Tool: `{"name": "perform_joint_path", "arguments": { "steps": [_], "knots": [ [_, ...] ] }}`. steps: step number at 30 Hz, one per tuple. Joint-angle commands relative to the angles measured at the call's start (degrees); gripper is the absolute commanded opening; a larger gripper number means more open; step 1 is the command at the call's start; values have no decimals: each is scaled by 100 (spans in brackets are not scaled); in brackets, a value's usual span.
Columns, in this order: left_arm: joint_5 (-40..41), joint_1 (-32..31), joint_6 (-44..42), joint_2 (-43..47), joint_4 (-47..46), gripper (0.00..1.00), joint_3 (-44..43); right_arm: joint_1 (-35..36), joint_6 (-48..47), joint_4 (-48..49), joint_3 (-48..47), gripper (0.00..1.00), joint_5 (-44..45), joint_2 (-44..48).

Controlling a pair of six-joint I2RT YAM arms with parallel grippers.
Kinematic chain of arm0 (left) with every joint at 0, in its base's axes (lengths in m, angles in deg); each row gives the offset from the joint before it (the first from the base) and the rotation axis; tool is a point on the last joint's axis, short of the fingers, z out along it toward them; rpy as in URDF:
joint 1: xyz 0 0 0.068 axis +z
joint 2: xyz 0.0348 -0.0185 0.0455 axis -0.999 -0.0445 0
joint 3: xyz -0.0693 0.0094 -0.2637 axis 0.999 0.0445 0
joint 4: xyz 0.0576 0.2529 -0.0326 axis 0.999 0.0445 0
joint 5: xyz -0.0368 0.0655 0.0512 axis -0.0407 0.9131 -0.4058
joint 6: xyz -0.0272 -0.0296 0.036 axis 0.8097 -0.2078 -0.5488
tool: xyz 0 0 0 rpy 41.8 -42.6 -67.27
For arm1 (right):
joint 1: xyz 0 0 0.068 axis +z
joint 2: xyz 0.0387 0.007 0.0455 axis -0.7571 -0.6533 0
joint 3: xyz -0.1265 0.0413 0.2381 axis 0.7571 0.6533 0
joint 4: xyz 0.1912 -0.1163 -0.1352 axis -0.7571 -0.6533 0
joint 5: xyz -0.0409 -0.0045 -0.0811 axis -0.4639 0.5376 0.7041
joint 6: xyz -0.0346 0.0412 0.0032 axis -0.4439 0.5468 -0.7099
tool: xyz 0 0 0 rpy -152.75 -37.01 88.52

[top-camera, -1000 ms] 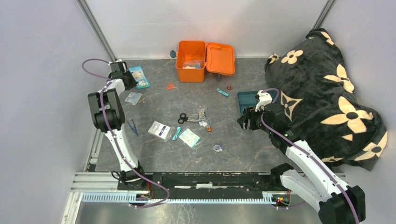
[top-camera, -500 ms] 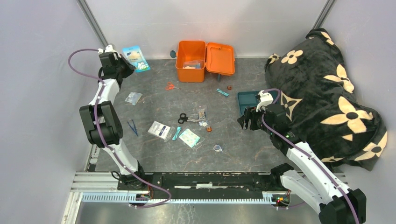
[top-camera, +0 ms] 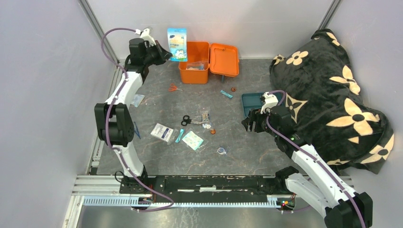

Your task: Organize the medicine kit

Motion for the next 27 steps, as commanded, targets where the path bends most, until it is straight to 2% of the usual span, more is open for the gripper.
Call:
{"name": "perform_joint_path", "arguments": {
  "steps": [1, 6, 15, 17, 20, 23, 27],
  "knots": [
    [-291, -250, -347, -471, 42, 2, -626, 21, -18, 125, -27, 73, 51, 63],
    [-147, -512, -418, -1135, 361, 2, -1296, 27, -46, 111, -27, 73, 90, 61],
    [-39, -599, -209, -1981, 439, 3, -2089, 20, -158, 48, -66, 73, 248, 5],
    [-46, -613, -181, -2075, 473, 8, -2187, 19, -178, 48, -88, 73, 235, -12],
    [15, -618, -174, -2086, 466, 24, -2199, 24, -210, 39, -89, 73, 252, -26],
    [23, -618, -203, -2026, 526, 34, -2190, 28, -205, 39, -72, 73, 253, -36],
    [30, -618, -307, -1729, 647, 38, -1985, 26, -186, 53, -71, 73, 228, -35]
  ]
}}
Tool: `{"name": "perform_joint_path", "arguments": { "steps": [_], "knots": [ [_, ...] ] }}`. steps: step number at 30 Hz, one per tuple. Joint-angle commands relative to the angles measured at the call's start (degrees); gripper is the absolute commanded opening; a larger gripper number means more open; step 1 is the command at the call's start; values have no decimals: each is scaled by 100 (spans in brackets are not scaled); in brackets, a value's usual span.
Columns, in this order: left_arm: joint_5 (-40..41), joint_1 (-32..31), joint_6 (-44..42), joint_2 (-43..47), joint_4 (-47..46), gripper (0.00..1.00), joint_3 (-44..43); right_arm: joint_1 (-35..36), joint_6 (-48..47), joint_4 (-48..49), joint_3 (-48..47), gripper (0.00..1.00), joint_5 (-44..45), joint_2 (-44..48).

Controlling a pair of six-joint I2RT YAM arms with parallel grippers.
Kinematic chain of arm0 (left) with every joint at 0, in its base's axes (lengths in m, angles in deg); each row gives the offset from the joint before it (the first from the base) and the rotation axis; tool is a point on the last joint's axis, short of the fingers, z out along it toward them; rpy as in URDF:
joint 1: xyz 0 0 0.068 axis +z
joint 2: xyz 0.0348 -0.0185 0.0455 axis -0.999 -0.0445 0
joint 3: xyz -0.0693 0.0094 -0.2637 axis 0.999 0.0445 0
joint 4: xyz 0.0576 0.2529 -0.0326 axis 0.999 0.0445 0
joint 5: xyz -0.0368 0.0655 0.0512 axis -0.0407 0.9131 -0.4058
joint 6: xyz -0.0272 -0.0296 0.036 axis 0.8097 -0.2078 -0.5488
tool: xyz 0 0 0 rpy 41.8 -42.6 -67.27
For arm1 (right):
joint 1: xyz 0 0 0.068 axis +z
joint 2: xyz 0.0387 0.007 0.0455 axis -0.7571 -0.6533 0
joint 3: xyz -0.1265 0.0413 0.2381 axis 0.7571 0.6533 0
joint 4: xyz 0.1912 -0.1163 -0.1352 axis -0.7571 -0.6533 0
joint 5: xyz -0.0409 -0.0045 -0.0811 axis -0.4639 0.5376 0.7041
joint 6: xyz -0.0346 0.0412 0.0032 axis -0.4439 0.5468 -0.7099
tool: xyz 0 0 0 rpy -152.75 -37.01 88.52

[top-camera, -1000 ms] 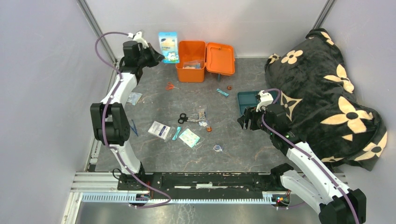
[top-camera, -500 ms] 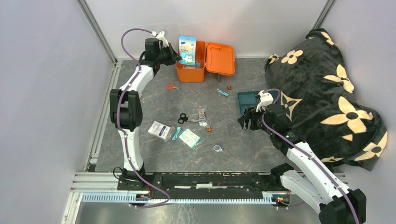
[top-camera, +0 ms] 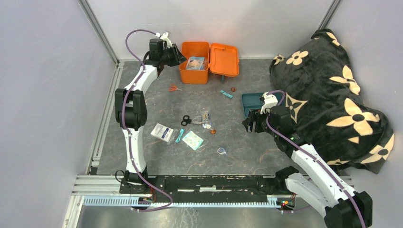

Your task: Organize the medicine kit

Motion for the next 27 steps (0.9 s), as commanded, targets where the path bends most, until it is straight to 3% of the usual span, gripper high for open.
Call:
{"name": "perform_joint_path", "arguments": {
  "steps": [1, 5, 13, 27],
  "knots": [
    [45, -25, -200, 531, 57, 38, 77, 22, -58, 122, -71, 73, 82, 15],
    [396, -25, -182, 1314, 47, 38, 800, 19, -146, 71, -108, 73, 186, 16],
    [1650, -31, 704, 3268, 333, 38, 2857, 28, -342, -91, -256, 74, 419, 73],
    [3228, -34, 1243, 6704, 1852, 39, 5471, 174, 339, 1050, -245, 74, -636, -1056]
  ]
}}
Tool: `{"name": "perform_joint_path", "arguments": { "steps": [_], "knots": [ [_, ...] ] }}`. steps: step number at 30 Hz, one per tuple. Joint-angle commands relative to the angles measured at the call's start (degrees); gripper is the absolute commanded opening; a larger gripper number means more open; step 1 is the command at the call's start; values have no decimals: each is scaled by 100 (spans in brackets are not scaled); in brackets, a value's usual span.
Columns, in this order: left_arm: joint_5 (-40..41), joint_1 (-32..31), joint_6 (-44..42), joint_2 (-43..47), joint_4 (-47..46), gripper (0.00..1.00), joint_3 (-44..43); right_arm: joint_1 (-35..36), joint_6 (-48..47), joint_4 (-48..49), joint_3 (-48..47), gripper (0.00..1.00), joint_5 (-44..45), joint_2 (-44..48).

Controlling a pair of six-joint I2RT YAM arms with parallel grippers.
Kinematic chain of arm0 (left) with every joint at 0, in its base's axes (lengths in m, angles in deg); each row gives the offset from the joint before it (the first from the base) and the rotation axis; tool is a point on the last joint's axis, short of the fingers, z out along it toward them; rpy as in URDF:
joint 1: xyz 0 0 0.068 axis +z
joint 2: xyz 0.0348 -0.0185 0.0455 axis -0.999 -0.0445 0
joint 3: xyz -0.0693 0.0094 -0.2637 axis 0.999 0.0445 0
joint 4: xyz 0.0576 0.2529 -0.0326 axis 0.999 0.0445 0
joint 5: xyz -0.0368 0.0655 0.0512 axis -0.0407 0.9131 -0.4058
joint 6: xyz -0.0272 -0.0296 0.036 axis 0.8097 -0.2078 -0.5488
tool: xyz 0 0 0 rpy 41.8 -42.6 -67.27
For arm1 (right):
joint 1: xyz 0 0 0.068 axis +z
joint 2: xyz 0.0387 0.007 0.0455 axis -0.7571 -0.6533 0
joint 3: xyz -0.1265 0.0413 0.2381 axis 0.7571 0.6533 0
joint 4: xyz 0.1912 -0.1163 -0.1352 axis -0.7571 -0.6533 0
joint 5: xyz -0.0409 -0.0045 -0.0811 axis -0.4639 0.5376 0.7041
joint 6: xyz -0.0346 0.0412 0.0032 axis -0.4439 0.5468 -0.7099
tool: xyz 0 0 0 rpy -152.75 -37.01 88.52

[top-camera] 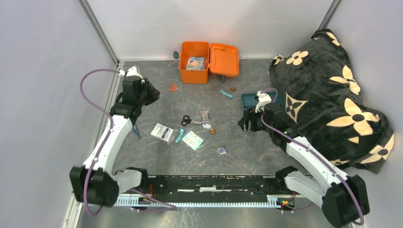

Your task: Organize the medicine kit

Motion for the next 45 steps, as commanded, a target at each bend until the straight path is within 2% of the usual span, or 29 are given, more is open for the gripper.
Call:
{"name": "perform_joint_path", "arguments": {
  "steps": [1, 6, 15, 22, 34, 41, 45],
  "knots": [
    [780, -24, 453, 1136, 625, 39, 640, 235, 366, 857, -310, 74, -385, -604],
    [924, -23, 652, 2035, 895, 43, 1335, 535, 673, 1411, -743, 75, -510, -1595],
    [709, -30, 933, 2817, 1287, 49, 1903, 862, 794, 1841, -1643, 75, -829, -3224],
    [881, -22, 921, 2969, 1410, 59, 2003, 926, 771, 1946, -2067, 78, -936, -4111],
    [952, -21, 1017, 2965, 1339, 60, 2092, 988, 1031, 1954, -2850, 76, -1151, -5184],
    [972, -25, 970, 2889, 1346, 60, 2047, 1004, 1071, 1831, -3201, 68, -1033, -5614],
    [1034, -26, 981, 2947, 1354, 60, 2025, 1031, 1072, 1790, -3332, 60, -1028, -5775]
  ]
}}
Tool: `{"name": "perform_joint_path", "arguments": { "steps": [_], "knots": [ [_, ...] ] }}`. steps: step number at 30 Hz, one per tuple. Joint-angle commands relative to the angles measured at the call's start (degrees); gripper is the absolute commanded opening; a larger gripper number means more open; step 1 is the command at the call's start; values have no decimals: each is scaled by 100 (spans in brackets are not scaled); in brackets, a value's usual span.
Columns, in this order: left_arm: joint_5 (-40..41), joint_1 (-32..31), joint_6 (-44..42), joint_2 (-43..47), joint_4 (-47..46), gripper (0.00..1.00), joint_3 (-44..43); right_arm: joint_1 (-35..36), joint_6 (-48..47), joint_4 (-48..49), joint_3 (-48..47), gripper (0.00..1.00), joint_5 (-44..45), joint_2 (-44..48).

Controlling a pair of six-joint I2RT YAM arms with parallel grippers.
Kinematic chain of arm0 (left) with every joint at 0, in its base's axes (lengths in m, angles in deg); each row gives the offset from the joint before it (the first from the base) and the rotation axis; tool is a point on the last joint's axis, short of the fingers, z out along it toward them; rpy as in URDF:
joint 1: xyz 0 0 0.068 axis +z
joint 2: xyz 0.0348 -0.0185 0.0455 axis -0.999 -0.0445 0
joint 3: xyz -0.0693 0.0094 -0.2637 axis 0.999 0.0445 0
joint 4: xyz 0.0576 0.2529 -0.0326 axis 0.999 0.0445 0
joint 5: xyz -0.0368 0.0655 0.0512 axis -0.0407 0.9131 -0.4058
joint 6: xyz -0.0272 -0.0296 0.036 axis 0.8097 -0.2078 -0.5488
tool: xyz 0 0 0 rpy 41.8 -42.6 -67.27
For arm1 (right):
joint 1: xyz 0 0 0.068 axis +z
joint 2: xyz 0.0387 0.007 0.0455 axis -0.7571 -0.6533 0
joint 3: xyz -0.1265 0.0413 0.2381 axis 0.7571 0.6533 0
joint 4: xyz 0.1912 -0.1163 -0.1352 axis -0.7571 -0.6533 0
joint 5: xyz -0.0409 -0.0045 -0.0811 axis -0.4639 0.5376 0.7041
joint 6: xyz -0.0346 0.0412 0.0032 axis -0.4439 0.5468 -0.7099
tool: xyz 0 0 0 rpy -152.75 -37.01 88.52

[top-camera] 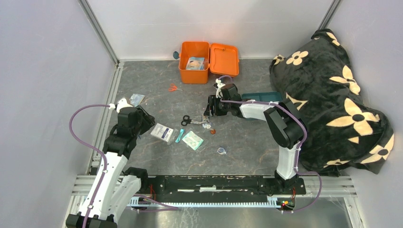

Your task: Organize the medicine kit

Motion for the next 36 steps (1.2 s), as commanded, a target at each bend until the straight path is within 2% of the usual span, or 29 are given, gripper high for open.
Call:
{"name": "perform_joint_path", "arguments": {
  "steps": [1, 9, 15, 19, 29, 36],
  "knots": [
    [202, -6, 133, 64, -36, 60, -40, 49, 55, 20, -314, 57, 28, -138],
    [203, -13, 93, 51, -59, 60, -73, 51, -8, -3, -399, 27, 346, 21],
    [222, -14, 54, 15, -74, 60, -86, 49, -64, -79, -466, 9, 403, 95],
    [210, -12, 57, 4, -88, 60, -92, 51, -263, -164, -448, 1, 714, 371],
    [196, -12, 20, -52, -123, 61, -109, 166, -1285, -403, -856, 0, 1954, 1293],
    [105, -14, 45, -112, -93, 61, -95, 190, -1498, -257, -1875, 0, 2352, 1001]
  ]
}}
